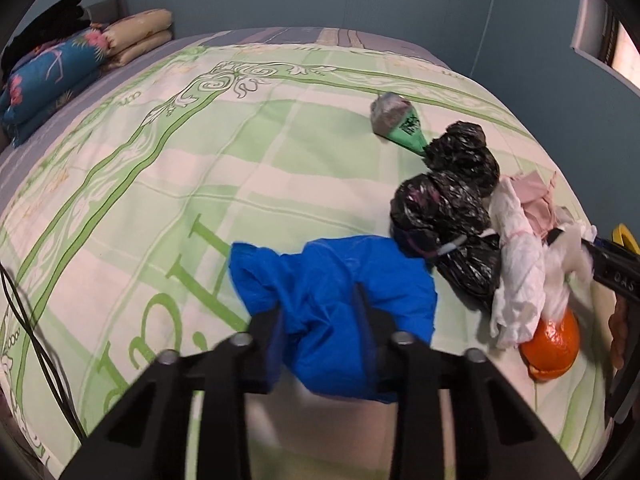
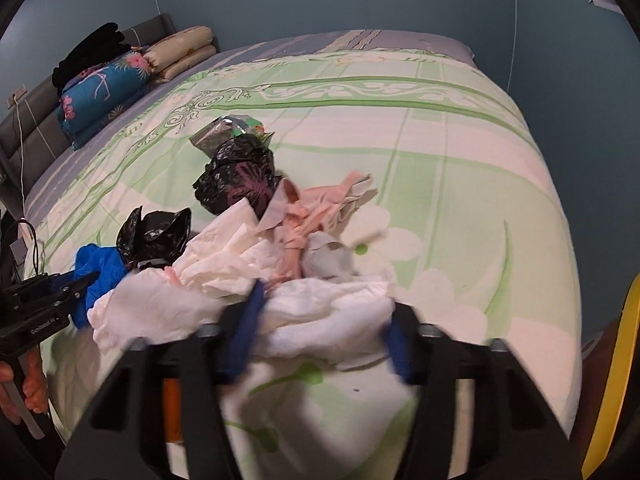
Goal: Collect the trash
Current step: 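Grasp the white tissue with the right tool while the left tool grasps the blue glove, then carry the tissue and blue glove over the yellow bin, then open both tools to drop the glove and tissue into the bin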
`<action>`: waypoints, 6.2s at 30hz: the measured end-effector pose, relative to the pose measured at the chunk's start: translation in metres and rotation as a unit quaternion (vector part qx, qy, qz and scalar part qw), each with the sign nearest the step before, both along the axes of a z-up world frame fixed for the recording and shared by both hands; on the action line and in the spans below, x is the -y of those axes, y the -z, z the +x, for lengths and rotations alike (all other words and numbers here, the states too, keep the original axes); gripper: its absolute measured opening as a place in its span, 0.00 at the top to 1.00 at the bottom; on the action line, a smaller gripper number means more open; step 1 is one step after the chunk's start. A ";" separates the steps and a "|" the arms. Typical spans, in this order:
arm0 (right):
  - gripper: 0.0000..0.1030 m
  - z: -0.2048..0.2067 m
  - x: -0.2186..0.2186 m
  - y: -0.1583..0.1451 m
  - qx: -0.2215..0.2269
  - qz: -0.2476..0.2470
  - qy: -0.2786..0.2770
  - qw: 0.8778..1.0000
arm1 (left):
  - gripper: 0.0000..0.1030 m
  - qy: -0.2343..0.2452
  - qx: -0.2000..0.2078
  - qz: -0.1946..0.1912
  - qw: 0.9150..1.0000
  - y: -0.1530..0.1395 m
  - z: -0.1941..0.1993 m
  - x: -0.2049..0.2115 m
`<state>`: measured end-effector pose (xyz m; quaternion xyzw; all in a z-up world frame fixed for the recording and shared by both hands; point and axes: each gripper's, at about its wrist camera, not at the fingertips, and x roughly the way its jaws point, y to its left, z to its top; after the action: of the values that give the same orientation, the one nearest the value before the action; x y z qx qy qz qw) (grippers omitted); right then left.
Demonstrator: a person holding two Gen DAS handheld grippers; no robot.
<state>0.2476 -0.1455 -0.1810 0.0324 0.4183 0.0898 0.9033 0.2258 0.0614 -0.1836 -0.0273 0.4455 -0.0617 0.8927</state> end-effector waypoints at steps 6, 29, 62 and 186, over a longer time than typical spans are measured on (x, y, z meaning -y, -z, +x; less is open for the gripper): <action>0.76 -0.004 -0.004 -0.004 0.007 -0.006 -0.006 1.000 | 0.92 0.007 0.003 0.009 1.000 0.001 -0.001 0.003; 0.80 -0.067 0.022 -0.077 0.121 0.029 -0.010 0.992 | 0.95 -0.004 0.103 -0.102 0.989 -0.058 -0.039 -0.032; 0.80 -0.178 0.090 -0.171 0.217 -0.015 0.051 0.975 | 0.95 0.080 0.204 -0.088 0.972 -0.170 -0.099 0.048; 0.58 -0.190 0.334 -0.108 0.101 0.018 0.362 0.927 | 0.53 0.350 0.041 -0.137 0.926 -0.090 -0.066 0.385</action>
<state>0.0573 -0.4796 -0.0734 0.1884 0.2835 -0.2329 0.9110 0.1593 -0.3231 -0.0936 0.0109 0.3773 -0.4314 0.8194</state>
